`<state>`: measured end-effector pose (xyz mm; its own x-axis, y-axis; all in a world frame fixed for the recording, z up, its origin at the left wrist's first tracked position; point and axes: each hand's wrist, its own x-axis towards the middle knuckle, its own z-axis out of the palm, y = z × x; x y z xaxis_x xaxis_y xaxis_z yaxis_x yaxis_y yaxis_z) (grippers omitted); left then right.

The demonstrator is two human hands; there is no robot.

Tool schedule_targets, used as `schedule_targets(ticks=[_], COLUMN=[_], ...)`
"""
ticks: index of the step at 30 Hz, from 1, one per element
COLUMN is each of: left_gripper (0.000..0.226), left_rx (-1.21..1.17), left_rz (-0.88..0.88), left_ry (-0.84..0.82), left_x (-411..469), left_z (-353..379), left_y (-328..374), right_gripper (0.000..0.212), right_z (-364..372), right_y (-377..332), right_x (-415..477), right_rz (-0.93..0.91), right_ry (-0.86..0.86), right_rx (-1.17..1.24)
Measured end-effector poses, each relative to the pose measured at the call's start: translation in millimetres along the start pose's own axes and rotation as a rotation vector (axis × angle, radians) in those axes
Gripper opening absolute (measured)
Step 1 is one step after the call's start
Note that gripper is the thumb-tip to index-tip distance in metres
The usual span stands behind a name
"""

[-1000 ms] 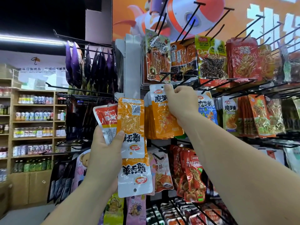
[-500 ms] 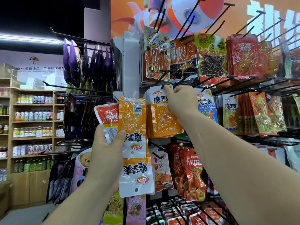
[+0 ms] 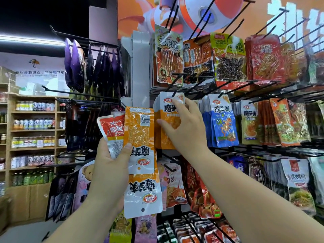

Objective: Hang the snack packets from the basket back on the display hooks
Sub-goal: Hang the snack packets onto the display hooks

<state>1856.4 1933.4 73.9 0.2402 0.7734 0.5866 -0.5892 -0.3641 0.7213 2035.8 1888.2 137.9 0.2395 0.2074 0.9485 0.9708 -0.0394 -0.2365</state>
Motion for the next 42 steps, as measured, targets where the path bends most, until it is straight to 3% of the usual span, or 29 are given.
schedule_targets(ticks=[5, 15, 22, 25, 27, 28, 31, 33, 37, 42], left_gripper=[0.021, 0.022, 0.021, 0.022, 0.022, 0.022, 0.024, 0.023, 0.018, 0.027], left_rx=[0.007, -0.027, -0.022, -0.030, -0.025, -0.026, -0.092, -0.108, -0.117, -0.165], left_rz=[0.000, 0.012, 0.003, -0.001, 0.011, 0.013, -0.008, -0.023, -0.063, -0.122], left_ry=[-0.010, -0.019, -0.036, -0.057, -0.062, -0.061, -0.078, -0.075, -0.034, -0.063], left_x=[1.6, 7.8, 3.0, -0.2, -0.9, -0.9, 0.2, 2.6, 6.2, 0.4], left_z=[-0.6, 3.1, 9.5, 10.7, 8.9, 7.5, 3.9, 1.0, -2.4, -2.7], left_y=[-3.4, -1.4, -0.3, -0.9, -0.7, -0.6, 2.9, 4.4, 6.2, 9.6], right_gripper=[0.063, 0.070, 0.070, 0.061, 0.050, 0.045, 0.059, 0.067, 0.076, 0.070], right_z=[0.1, -3.4, -11.1, -17.6, -25.4, -29.8, -40.6, -39.4, -24.5, -21.2], right_y=[3.8, 2.4, 1.6, -4.4, -16.0, -20.5, -23.9, -18.9, -8.9, -12.5], right_x=[-4.4, 6.2, 6.7, -0.3, -11.9, -18.0, -36.4, -44.3, -51.9, -54.4], right_rz=[-0.026, -0.037, -0.040, -0.005, -0.121, -0.246, -0.664, -0.803, -0.903, -0.918], right_ry=[0.044, -0.187, -0.229, -0.121, 0.056, 0.068, -0.245, -0.391, -0.374, -0.244], right_rx=[-0.010, -0.148, -0.196, -0.192, -0.115, -0.061, -0.022, -0.151, -0.335, -0.307])
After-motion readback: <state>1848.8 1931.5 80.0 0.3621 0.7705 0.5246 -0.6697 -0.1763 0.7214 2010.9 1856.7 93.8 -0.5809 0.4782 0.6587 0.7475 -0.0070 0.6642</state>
